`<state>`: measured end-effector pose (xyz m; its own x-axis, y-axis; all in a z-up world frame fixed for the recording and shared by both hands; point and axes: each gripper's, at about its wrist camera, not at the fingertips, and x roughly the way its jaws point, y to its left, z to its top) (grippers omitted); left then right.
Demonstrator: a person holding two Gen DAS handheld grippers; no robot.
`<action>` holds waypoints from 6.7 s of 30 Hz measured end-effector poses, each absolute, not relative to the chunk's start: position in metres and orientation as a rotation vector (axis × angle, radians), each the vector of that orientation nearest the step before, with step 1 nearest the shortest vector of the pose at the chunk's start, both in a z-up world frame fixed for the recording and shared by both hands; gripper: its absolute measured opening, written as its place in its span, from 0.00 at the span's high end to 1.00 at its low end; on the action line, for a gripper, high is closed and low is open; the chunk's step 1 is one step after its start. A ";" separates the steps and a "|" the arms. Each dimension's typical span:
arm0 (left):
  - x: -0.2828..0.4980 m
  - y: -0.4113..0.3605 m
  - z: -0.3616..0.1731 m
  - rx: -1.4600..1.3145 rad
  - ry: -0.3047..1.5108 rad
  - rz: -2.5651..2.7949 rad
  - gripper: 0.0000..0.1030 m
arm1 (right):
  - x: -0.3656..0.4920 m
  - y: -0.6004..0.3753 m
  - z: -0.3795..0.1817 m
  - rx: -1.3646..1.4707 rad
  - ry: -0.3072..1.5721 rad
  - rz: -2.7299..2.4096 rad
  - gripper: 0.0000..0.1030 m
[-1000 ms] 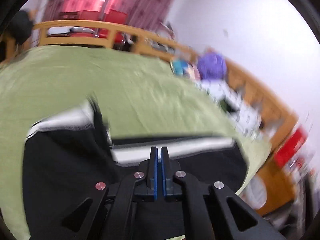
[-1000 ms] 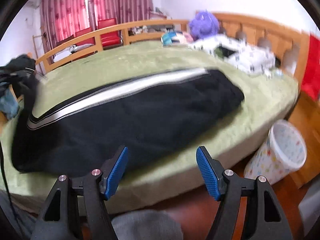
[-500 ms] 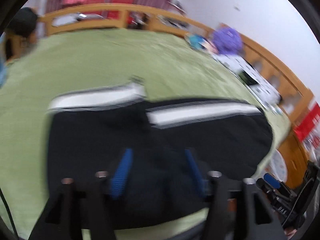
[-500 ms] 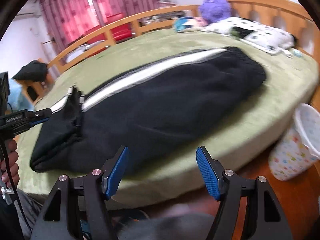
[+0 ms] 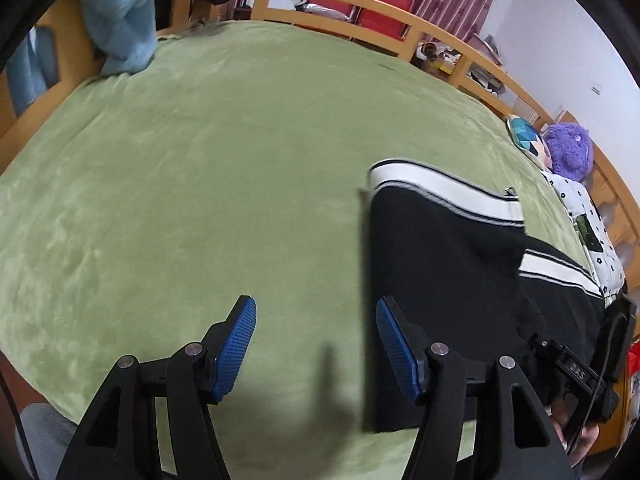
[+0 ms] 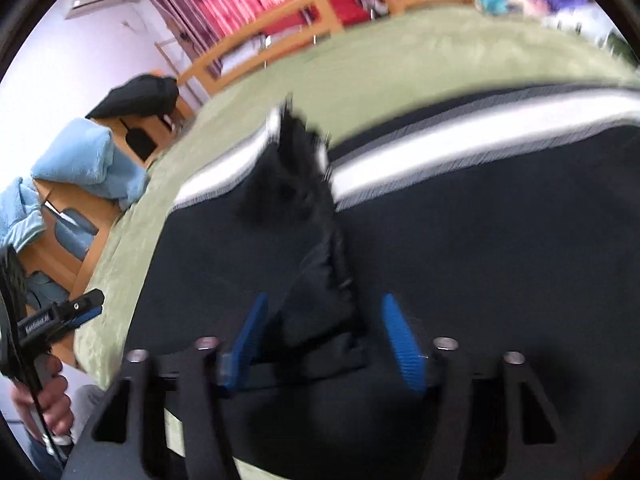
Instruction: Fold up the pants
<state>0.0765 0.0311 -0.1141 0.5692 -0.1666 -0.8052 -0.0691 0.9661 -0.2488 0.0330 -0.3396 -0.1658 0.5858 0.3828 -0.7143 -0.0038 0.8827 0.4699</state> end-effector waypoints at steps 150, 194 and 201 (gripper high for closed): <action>0.070 -0.009 -0.171 -0.331 1.112 -0.500 0.27 | -0.019 -0.361 -0.120 0.315 0.889 0.075 0.54; 0.049 -0.100 -0.006 -0.208 0.771 -0.597 0.84 | -0.102 -0.465 -0.104 0.301 0.772 -0.070 0.66; 0.043 -0.231 0.060 -0.108 0.665 -0.722 0.84 | -0.159 -0.570 -0.088 0.465 0.726 -0.235 0.63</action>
<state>0.0428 -0.2308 0.0602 0.5561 -0.6434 -0.5261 0.5773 0.7544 -0.3123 -0.1588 -0.5703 -0.0882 0.7278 -0.0471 -0.6841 0.3625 0.8732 0.3256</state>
